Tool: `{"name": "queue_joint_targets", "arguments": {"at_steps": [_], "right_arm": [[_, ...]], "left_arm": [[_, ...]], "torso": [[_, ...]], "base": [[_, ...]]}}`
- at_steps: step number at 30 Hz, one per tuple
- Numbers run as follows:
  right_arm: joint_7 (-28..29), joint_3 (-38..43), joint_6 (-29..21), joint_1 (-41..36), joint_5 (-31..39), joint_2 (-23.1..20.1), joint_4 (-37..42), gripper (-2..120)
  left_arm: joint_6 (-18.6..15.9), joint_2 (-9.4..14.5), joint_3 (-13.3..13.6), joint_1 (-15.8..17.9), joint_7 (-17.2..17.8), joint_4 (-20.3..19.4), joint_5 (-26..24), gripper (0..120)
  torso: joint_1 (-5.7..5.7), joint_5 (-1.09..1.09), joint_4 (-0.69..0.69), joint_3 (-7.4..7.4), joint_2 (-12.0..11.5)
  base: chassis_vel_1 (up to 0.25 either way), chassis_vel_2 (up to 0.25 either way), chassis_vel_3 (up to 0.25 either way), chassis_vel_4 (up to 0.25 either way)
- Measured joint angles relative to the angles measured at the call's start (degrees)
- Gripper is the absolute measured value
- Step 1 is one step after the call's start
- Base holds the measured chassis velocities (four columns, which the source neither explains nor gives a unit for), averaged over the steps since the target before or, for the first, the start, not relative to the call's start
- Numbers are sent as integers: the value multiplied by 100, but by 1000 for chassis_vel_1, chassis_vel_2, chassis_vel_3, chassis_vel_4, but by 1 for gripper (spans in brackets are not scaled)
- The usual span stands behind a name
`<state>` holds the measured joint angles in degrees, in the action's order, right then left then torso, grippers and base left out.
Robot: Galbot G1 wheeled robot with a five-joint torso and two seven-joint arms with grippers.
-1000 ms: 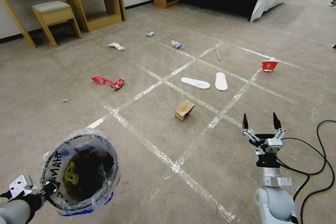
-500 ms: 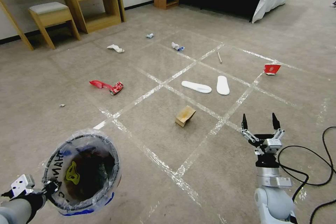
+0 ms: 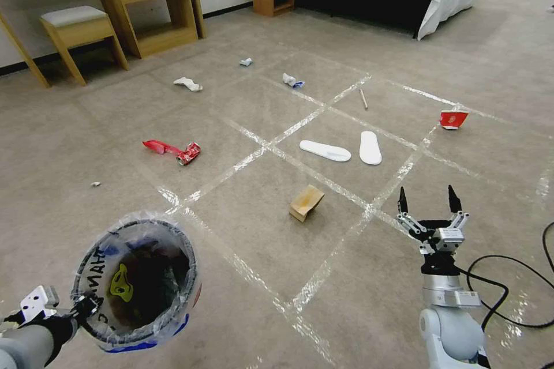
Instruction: Pick up the trash bin and place the garbage on the floor into it.
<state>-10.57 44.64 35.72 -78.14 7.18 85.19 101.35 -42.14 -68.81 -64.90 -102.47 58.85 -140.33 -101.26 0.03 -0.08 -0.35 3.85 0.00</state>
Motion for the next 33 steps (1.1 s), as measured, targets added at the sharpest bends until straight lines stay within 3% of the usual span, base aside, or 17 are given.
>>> {"name": "queue_joint_targets", "arguments": {"at_steps": [33], "right_arm": [[-3,73,71,-224,25,27,286,100]], "left_arm": [[0,-78,11,60,58,19,-35,0]], "torso": [[0,0,0,0,0]], "base": [[-149,152,152,-153]]}}
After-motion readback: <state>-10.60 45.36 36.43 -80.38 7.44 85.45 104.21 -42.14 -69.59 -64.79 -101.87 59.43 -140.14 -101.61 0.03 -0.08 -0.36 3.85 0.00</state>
